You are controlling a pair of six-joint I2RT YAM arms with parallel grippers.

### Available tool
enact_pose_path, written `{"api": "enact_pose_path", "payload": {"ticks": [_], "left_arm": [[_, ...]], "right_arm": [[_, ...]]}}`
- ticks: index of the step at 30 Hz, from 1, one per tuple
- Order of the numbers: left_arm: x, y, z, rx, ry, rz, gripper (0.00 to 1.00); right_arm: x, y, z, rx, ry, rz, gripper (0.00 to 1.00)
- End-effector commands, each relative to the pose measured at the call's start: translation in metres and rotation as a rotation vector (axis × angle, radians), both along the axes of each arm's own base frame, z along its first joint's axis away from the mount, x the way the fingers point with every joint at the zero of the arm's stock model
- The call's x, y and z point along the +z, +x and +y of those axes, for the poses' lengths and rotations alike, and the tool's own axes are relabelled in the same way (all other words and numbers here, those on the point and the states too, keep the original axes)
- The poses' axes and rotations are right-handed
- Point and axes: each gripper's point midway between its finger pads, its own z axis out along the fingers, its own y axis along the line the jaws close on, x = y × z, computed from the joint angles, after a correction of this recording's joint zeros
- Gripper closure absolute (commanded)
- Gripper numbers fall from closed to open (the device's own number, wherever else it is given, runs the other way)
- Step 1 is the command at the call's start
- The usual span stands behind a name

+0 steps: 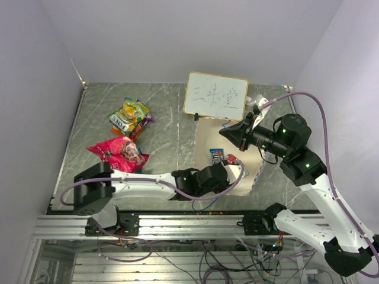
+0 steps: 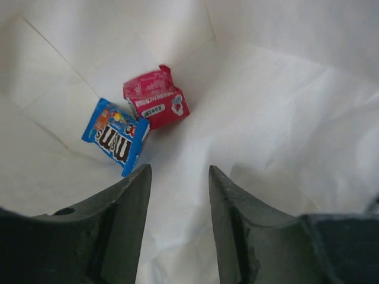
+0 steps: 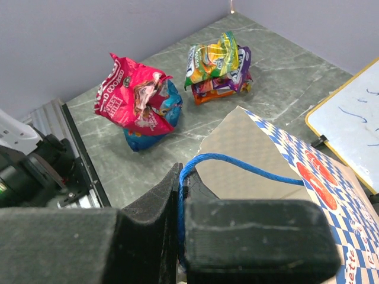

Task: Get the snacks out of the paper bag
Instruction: Take out the snack from the paper bag.

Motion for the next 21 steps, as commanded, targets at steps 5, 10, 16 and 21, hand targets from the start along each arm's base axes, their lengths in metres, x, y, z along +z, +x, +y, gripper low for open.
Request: {"api": "enact_pose_path", "payload": {"ticks": [5, 10, 16, 21], "left_arm": [[-0.041, 0.052, -0.009, 0.054, 0.087, -0.086, 0.40], [-0.068, 0.076, -0.015, 0.064, 0.161, -0.086, 0.33], [-0.083, 0.091, -0.026, 0.037, 0.220, -0.076, 0.37], [-0.082, 0.102, -0.022, 0.062, 0.256, -0.065, 0.60]], "right_arm": [[0.011, 0.001, -0.006, -0.022, -0.014, -0.041, 1.00], [0.012, 0.001, -0.005, -0.010, -0.037, -0.052, 1.00], [0.015, 0.001, -0.006, -0.007, -0.055, -0.079, 1.00], [0.016, 0.005, -0.010, -0.031, -0.067, -0.087, 1.00]]}}
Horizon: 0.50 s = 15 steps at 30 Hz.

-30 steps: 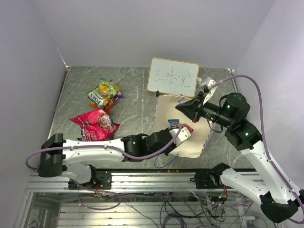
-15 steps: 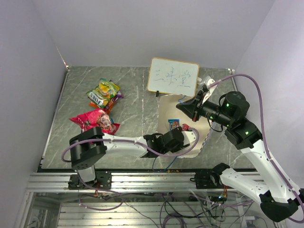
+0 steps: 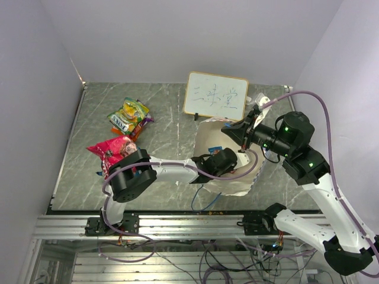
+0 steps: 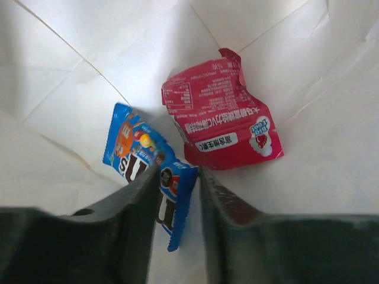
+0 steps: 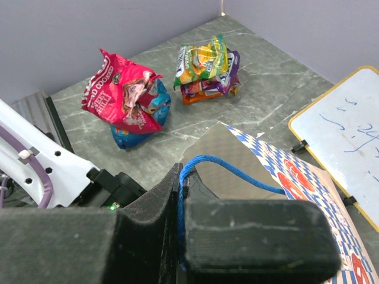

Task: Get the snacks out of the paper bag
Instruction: Take out the snack from the paper bag.

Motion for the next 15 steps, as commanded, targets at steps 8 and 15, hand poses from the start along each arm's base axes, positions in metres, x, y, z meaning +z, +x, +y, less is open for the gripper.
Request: {"api": "enact_pose_path", "payload": {"ticks": [8, 15], "left_arm": [[0.058, -0.009, 0.000, -0.036, -0.066, 0.055, 0.90], [0.142, -0.053, 0.015, -0.142, -0.249, 0.170, 0.93]], "right_arm": [[0.008, 0.013, -0.016, -0.124, 0.008, -0.040, 1.00], [0.009, 0.024, -0.023, -0.193, 0.010, -0.059, 1.00]]}}
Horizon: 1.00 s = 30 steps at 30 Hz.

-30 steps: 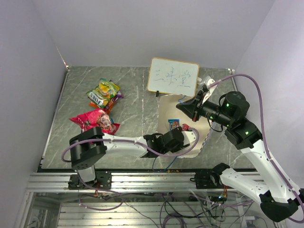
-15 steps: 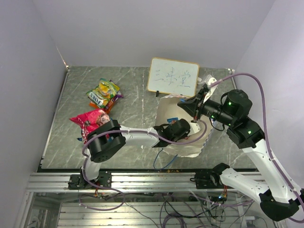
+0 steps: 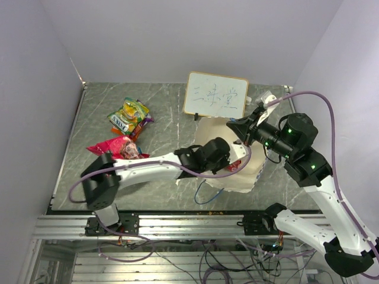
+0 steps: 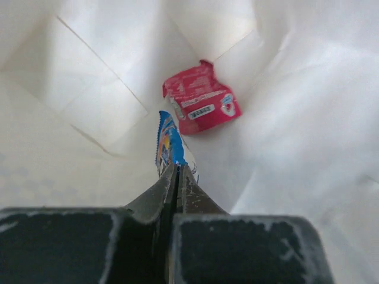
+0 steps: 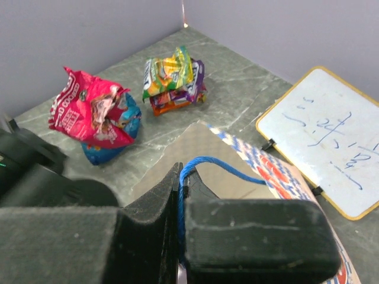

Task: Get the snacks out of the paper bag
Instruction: Take out the snack from the paper bag, then place the snack at the center of the board.

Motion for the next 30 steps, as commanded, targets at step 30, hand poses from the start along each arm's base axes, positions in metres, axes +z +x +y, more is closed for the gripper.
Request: {"api": "enact_pose_path", "payload": {"ticks": [30], "left_arm": [[0.269, 0.014, 0.316, 1.148, -0.339, -0.308, 0.93]], "right_arm": [[-0.004, 0.041, -0.049, -0.352, -0.048, -0.052, 1.00]]}}
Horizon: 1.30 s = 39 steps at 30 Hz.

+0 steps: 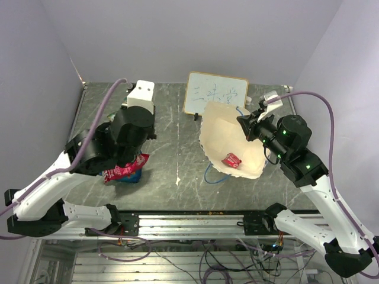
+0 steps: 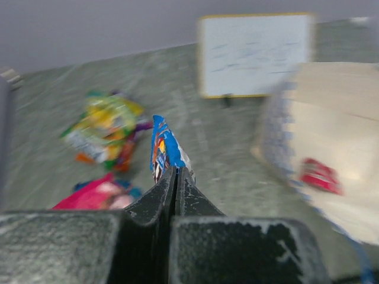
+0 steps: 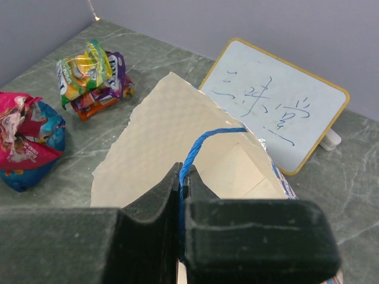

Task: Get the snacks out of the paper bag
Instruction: Place the snack at the center of the board.

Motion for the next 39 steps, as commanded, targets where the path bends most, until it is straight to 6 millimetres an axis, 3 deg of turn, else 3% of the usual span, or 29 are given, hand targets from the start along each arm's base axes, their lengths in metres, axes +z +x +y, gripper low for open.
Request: {"api": "enact_pose_path", "payload": {"ticks": [1, 8, 13, 19, 25, 32, 39], "left_arm": [[-0.029, 0.023, 0.087, 0.451, 0.185, -0.014, 0.93], [-0.082, 0.046, 0.132, 0.654, 0.335, 0.030, 0.93], [-0.116, 0.060, 0.132, 0.598, 0.405, 0.028, 0.93], [-0.156, 0.069, 0.150, 0.615, 0.428, 0.015, 0.93], [-0.183, 0.071, 0.164, 0.593, 0.454, 0.014, 0.93], [-0.197, 0.075, 0.167, 0.572, 0.475, 0.049, 0.92], [-0.207, 0.073, 0.157, 0.497, 0.451, 0.083, 0.80]], "right_arm": [[0.017, 0.000, -0.009, -0.033, -0.015, -0.049, 1.00], [0.017, -0.001, -0.012, -0.034, -0.047, -0.063, 1.00], [0.016, 0.000, -0.012, -0.028, -0.060, -0.070, 1.00], [0.013, 0.000, -0.010, -0.019, -0.058, -0.068, 1.00], [0.010, -0.001, -0.008, -0.012, -0.057, -0.062, 1.00], [0.008, -0.001, -0.008, -0.015, -0.048, -0.058, 1.00], [0.010, -0.001, -0.009, -0.017, -0.047, -0.063, 1.00]]}}
